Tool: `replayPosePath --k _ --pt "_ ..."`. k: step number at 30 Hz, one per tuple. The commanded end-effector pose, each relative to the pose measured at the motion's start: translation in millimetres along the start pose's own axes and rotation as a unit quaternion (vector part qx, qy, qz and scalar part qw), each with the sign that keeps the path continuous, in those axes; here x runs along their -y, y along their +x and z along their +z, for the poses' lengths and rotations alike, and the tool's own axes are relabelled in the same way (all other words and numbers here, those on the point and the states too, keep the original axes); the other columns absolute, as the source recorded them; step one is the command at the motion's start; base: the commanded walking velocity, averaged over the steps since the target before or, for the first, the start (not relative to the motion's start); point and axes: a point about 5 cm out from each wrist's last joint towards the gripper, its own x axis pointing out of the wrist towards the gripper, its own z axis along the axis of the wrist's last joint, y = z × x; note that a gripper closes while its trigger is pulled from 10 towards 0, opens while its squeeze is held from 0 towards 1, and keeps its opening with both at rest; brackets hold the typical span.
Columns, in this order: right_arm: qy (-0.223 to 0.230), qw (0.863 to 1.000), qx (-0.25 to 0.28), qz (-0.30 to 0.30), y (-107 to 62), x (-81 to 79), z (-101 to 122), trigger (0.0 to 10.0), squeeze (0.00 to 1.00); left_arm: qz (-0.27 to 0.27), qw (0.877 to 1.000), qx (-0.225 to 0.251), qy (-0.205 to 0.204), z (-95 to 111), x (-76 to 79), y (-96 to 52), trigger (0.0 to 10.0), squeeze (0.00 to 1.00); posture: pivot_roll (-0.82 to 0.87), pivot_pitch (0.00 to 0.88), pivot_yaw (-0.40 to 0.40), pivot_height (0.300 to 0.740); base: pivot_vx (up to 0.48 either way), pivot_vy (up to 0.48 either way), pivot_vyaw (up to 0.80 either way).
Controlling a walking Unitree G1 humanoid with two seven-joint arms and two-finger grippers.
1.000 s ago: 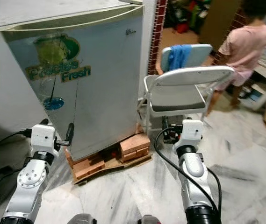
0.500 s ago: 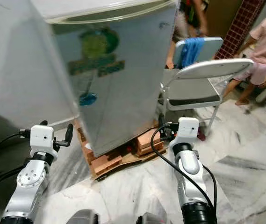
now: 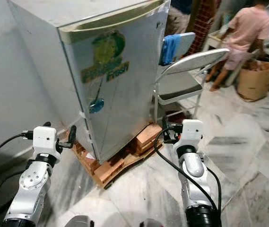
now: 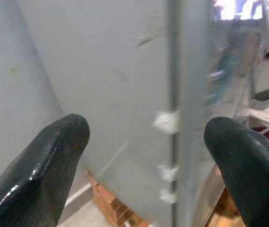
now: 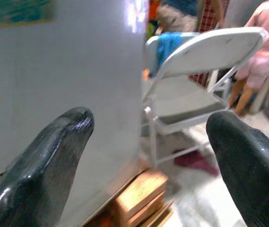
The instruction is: Restocking fridge
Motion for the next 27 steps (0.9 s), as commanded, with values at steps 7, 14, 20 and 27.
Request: replayPosePath --k 7,14,20,27 --pt "-0.01 1.0 0.013 0.006 6.7 1.6 8.8 10.0 0.0 0.002 1.0 0.002 -0.001 0.4 1.9 -0.2 10.0 0.0 0.08 0.054 -0.041 0.74 0.0 0.4 0.0" --pt "-0.017 1.0 0.012 0.01 8.3 1.5 9.7 10.0 0.0 0.001 1.0 0.002 -0.001 0.4 2.4 -0.4 10.0 0.0 0.08 0.058 -0.049 0.74 0.0 0.0 -0.75" --pt "-0.021 1.0 0.015 0.009 8.9 1.5 11.6 10.0 0.0 -0.003 1.0 0.004 -0.002 2.1 2.5 1.4 10.0 0.0 0.07 0.071 -0.045 0.74 0.0 0.0 -0.8" --pt "-0.025 1.0 0.017 0.008 7.4 2.1 12.6 10.0 0.0 -0.005 1.0 0.008 -0.002 4.3 2.3 4.0 10.0 0.0 0.07 0.078 -0.039 0.74 0.0 0.0 -0.8"
